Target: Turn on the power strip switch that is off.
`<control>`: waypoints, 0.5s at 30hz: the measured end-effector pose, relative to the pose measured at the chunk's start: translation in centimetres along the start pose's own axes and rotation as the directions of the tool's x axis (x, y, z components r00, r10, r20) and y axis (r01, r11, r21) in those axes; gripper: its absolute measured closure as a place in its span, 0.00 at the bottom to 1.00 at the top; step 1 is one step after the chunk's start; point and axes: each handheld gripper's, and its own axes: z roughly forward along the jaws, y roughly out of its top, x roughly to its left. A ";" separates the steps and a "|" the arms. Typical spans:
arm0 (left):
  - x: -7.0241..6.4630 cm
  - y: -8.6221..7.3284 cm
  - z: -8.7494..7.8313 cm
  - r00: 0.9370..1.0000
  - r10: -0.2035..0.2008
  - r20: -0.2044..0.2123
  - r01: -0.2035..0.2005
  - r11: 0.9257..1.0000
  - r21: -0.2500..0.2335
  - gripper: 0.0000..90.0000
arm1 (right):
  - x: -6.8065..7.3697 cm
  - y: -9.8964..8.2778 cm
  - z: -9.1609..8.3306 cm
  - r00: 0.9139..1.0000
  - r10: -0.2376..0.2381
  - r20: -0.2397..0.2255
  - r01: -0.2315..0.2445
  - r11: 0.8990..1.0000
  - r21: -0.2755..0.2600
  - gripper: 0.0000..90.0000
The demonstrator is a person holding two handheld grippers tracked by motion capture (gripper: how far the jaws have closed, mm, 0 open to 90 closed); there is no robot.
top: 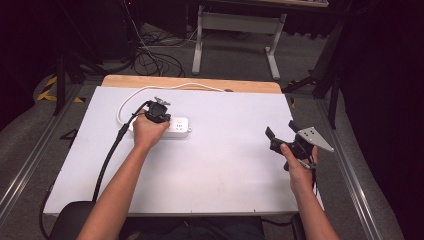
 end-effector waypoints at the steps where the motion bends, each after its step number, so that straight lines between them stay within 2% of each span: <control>1: -0.1 0.0 0.0 1.000 0.005 -0.006 -0.005 1.000 0.004 1.00 | 0.0 0.1 -0.1 1.000 0.000 -0.001 0.000 1.000 -0.008 0.07; 2: -0.1 0.0 0.0 1.000 -0.004 -0.004 0.004 1.000 0.007 1.00 | 0.0 0.1 -0.1 1.000 0.000 -0.001 0.000 1.000 -0.008 0.07; 4: -0.2 0.0 0.0 1.000 0.012 -0.012 -0.012 1.000 0.002 1.00 | -0.1 0.1 -0.2 1.000 0.004 0.002 -0.004 1.000 -0.005 0.07; 15: -0.3 -0.1 0.0 0.999 0.027 -0.019 -0.027 1.000 -0.006 1.00 | -0.1 0.1 -0.2 1.000 -0.001 0.007 0.001 1.000 0.000 0.07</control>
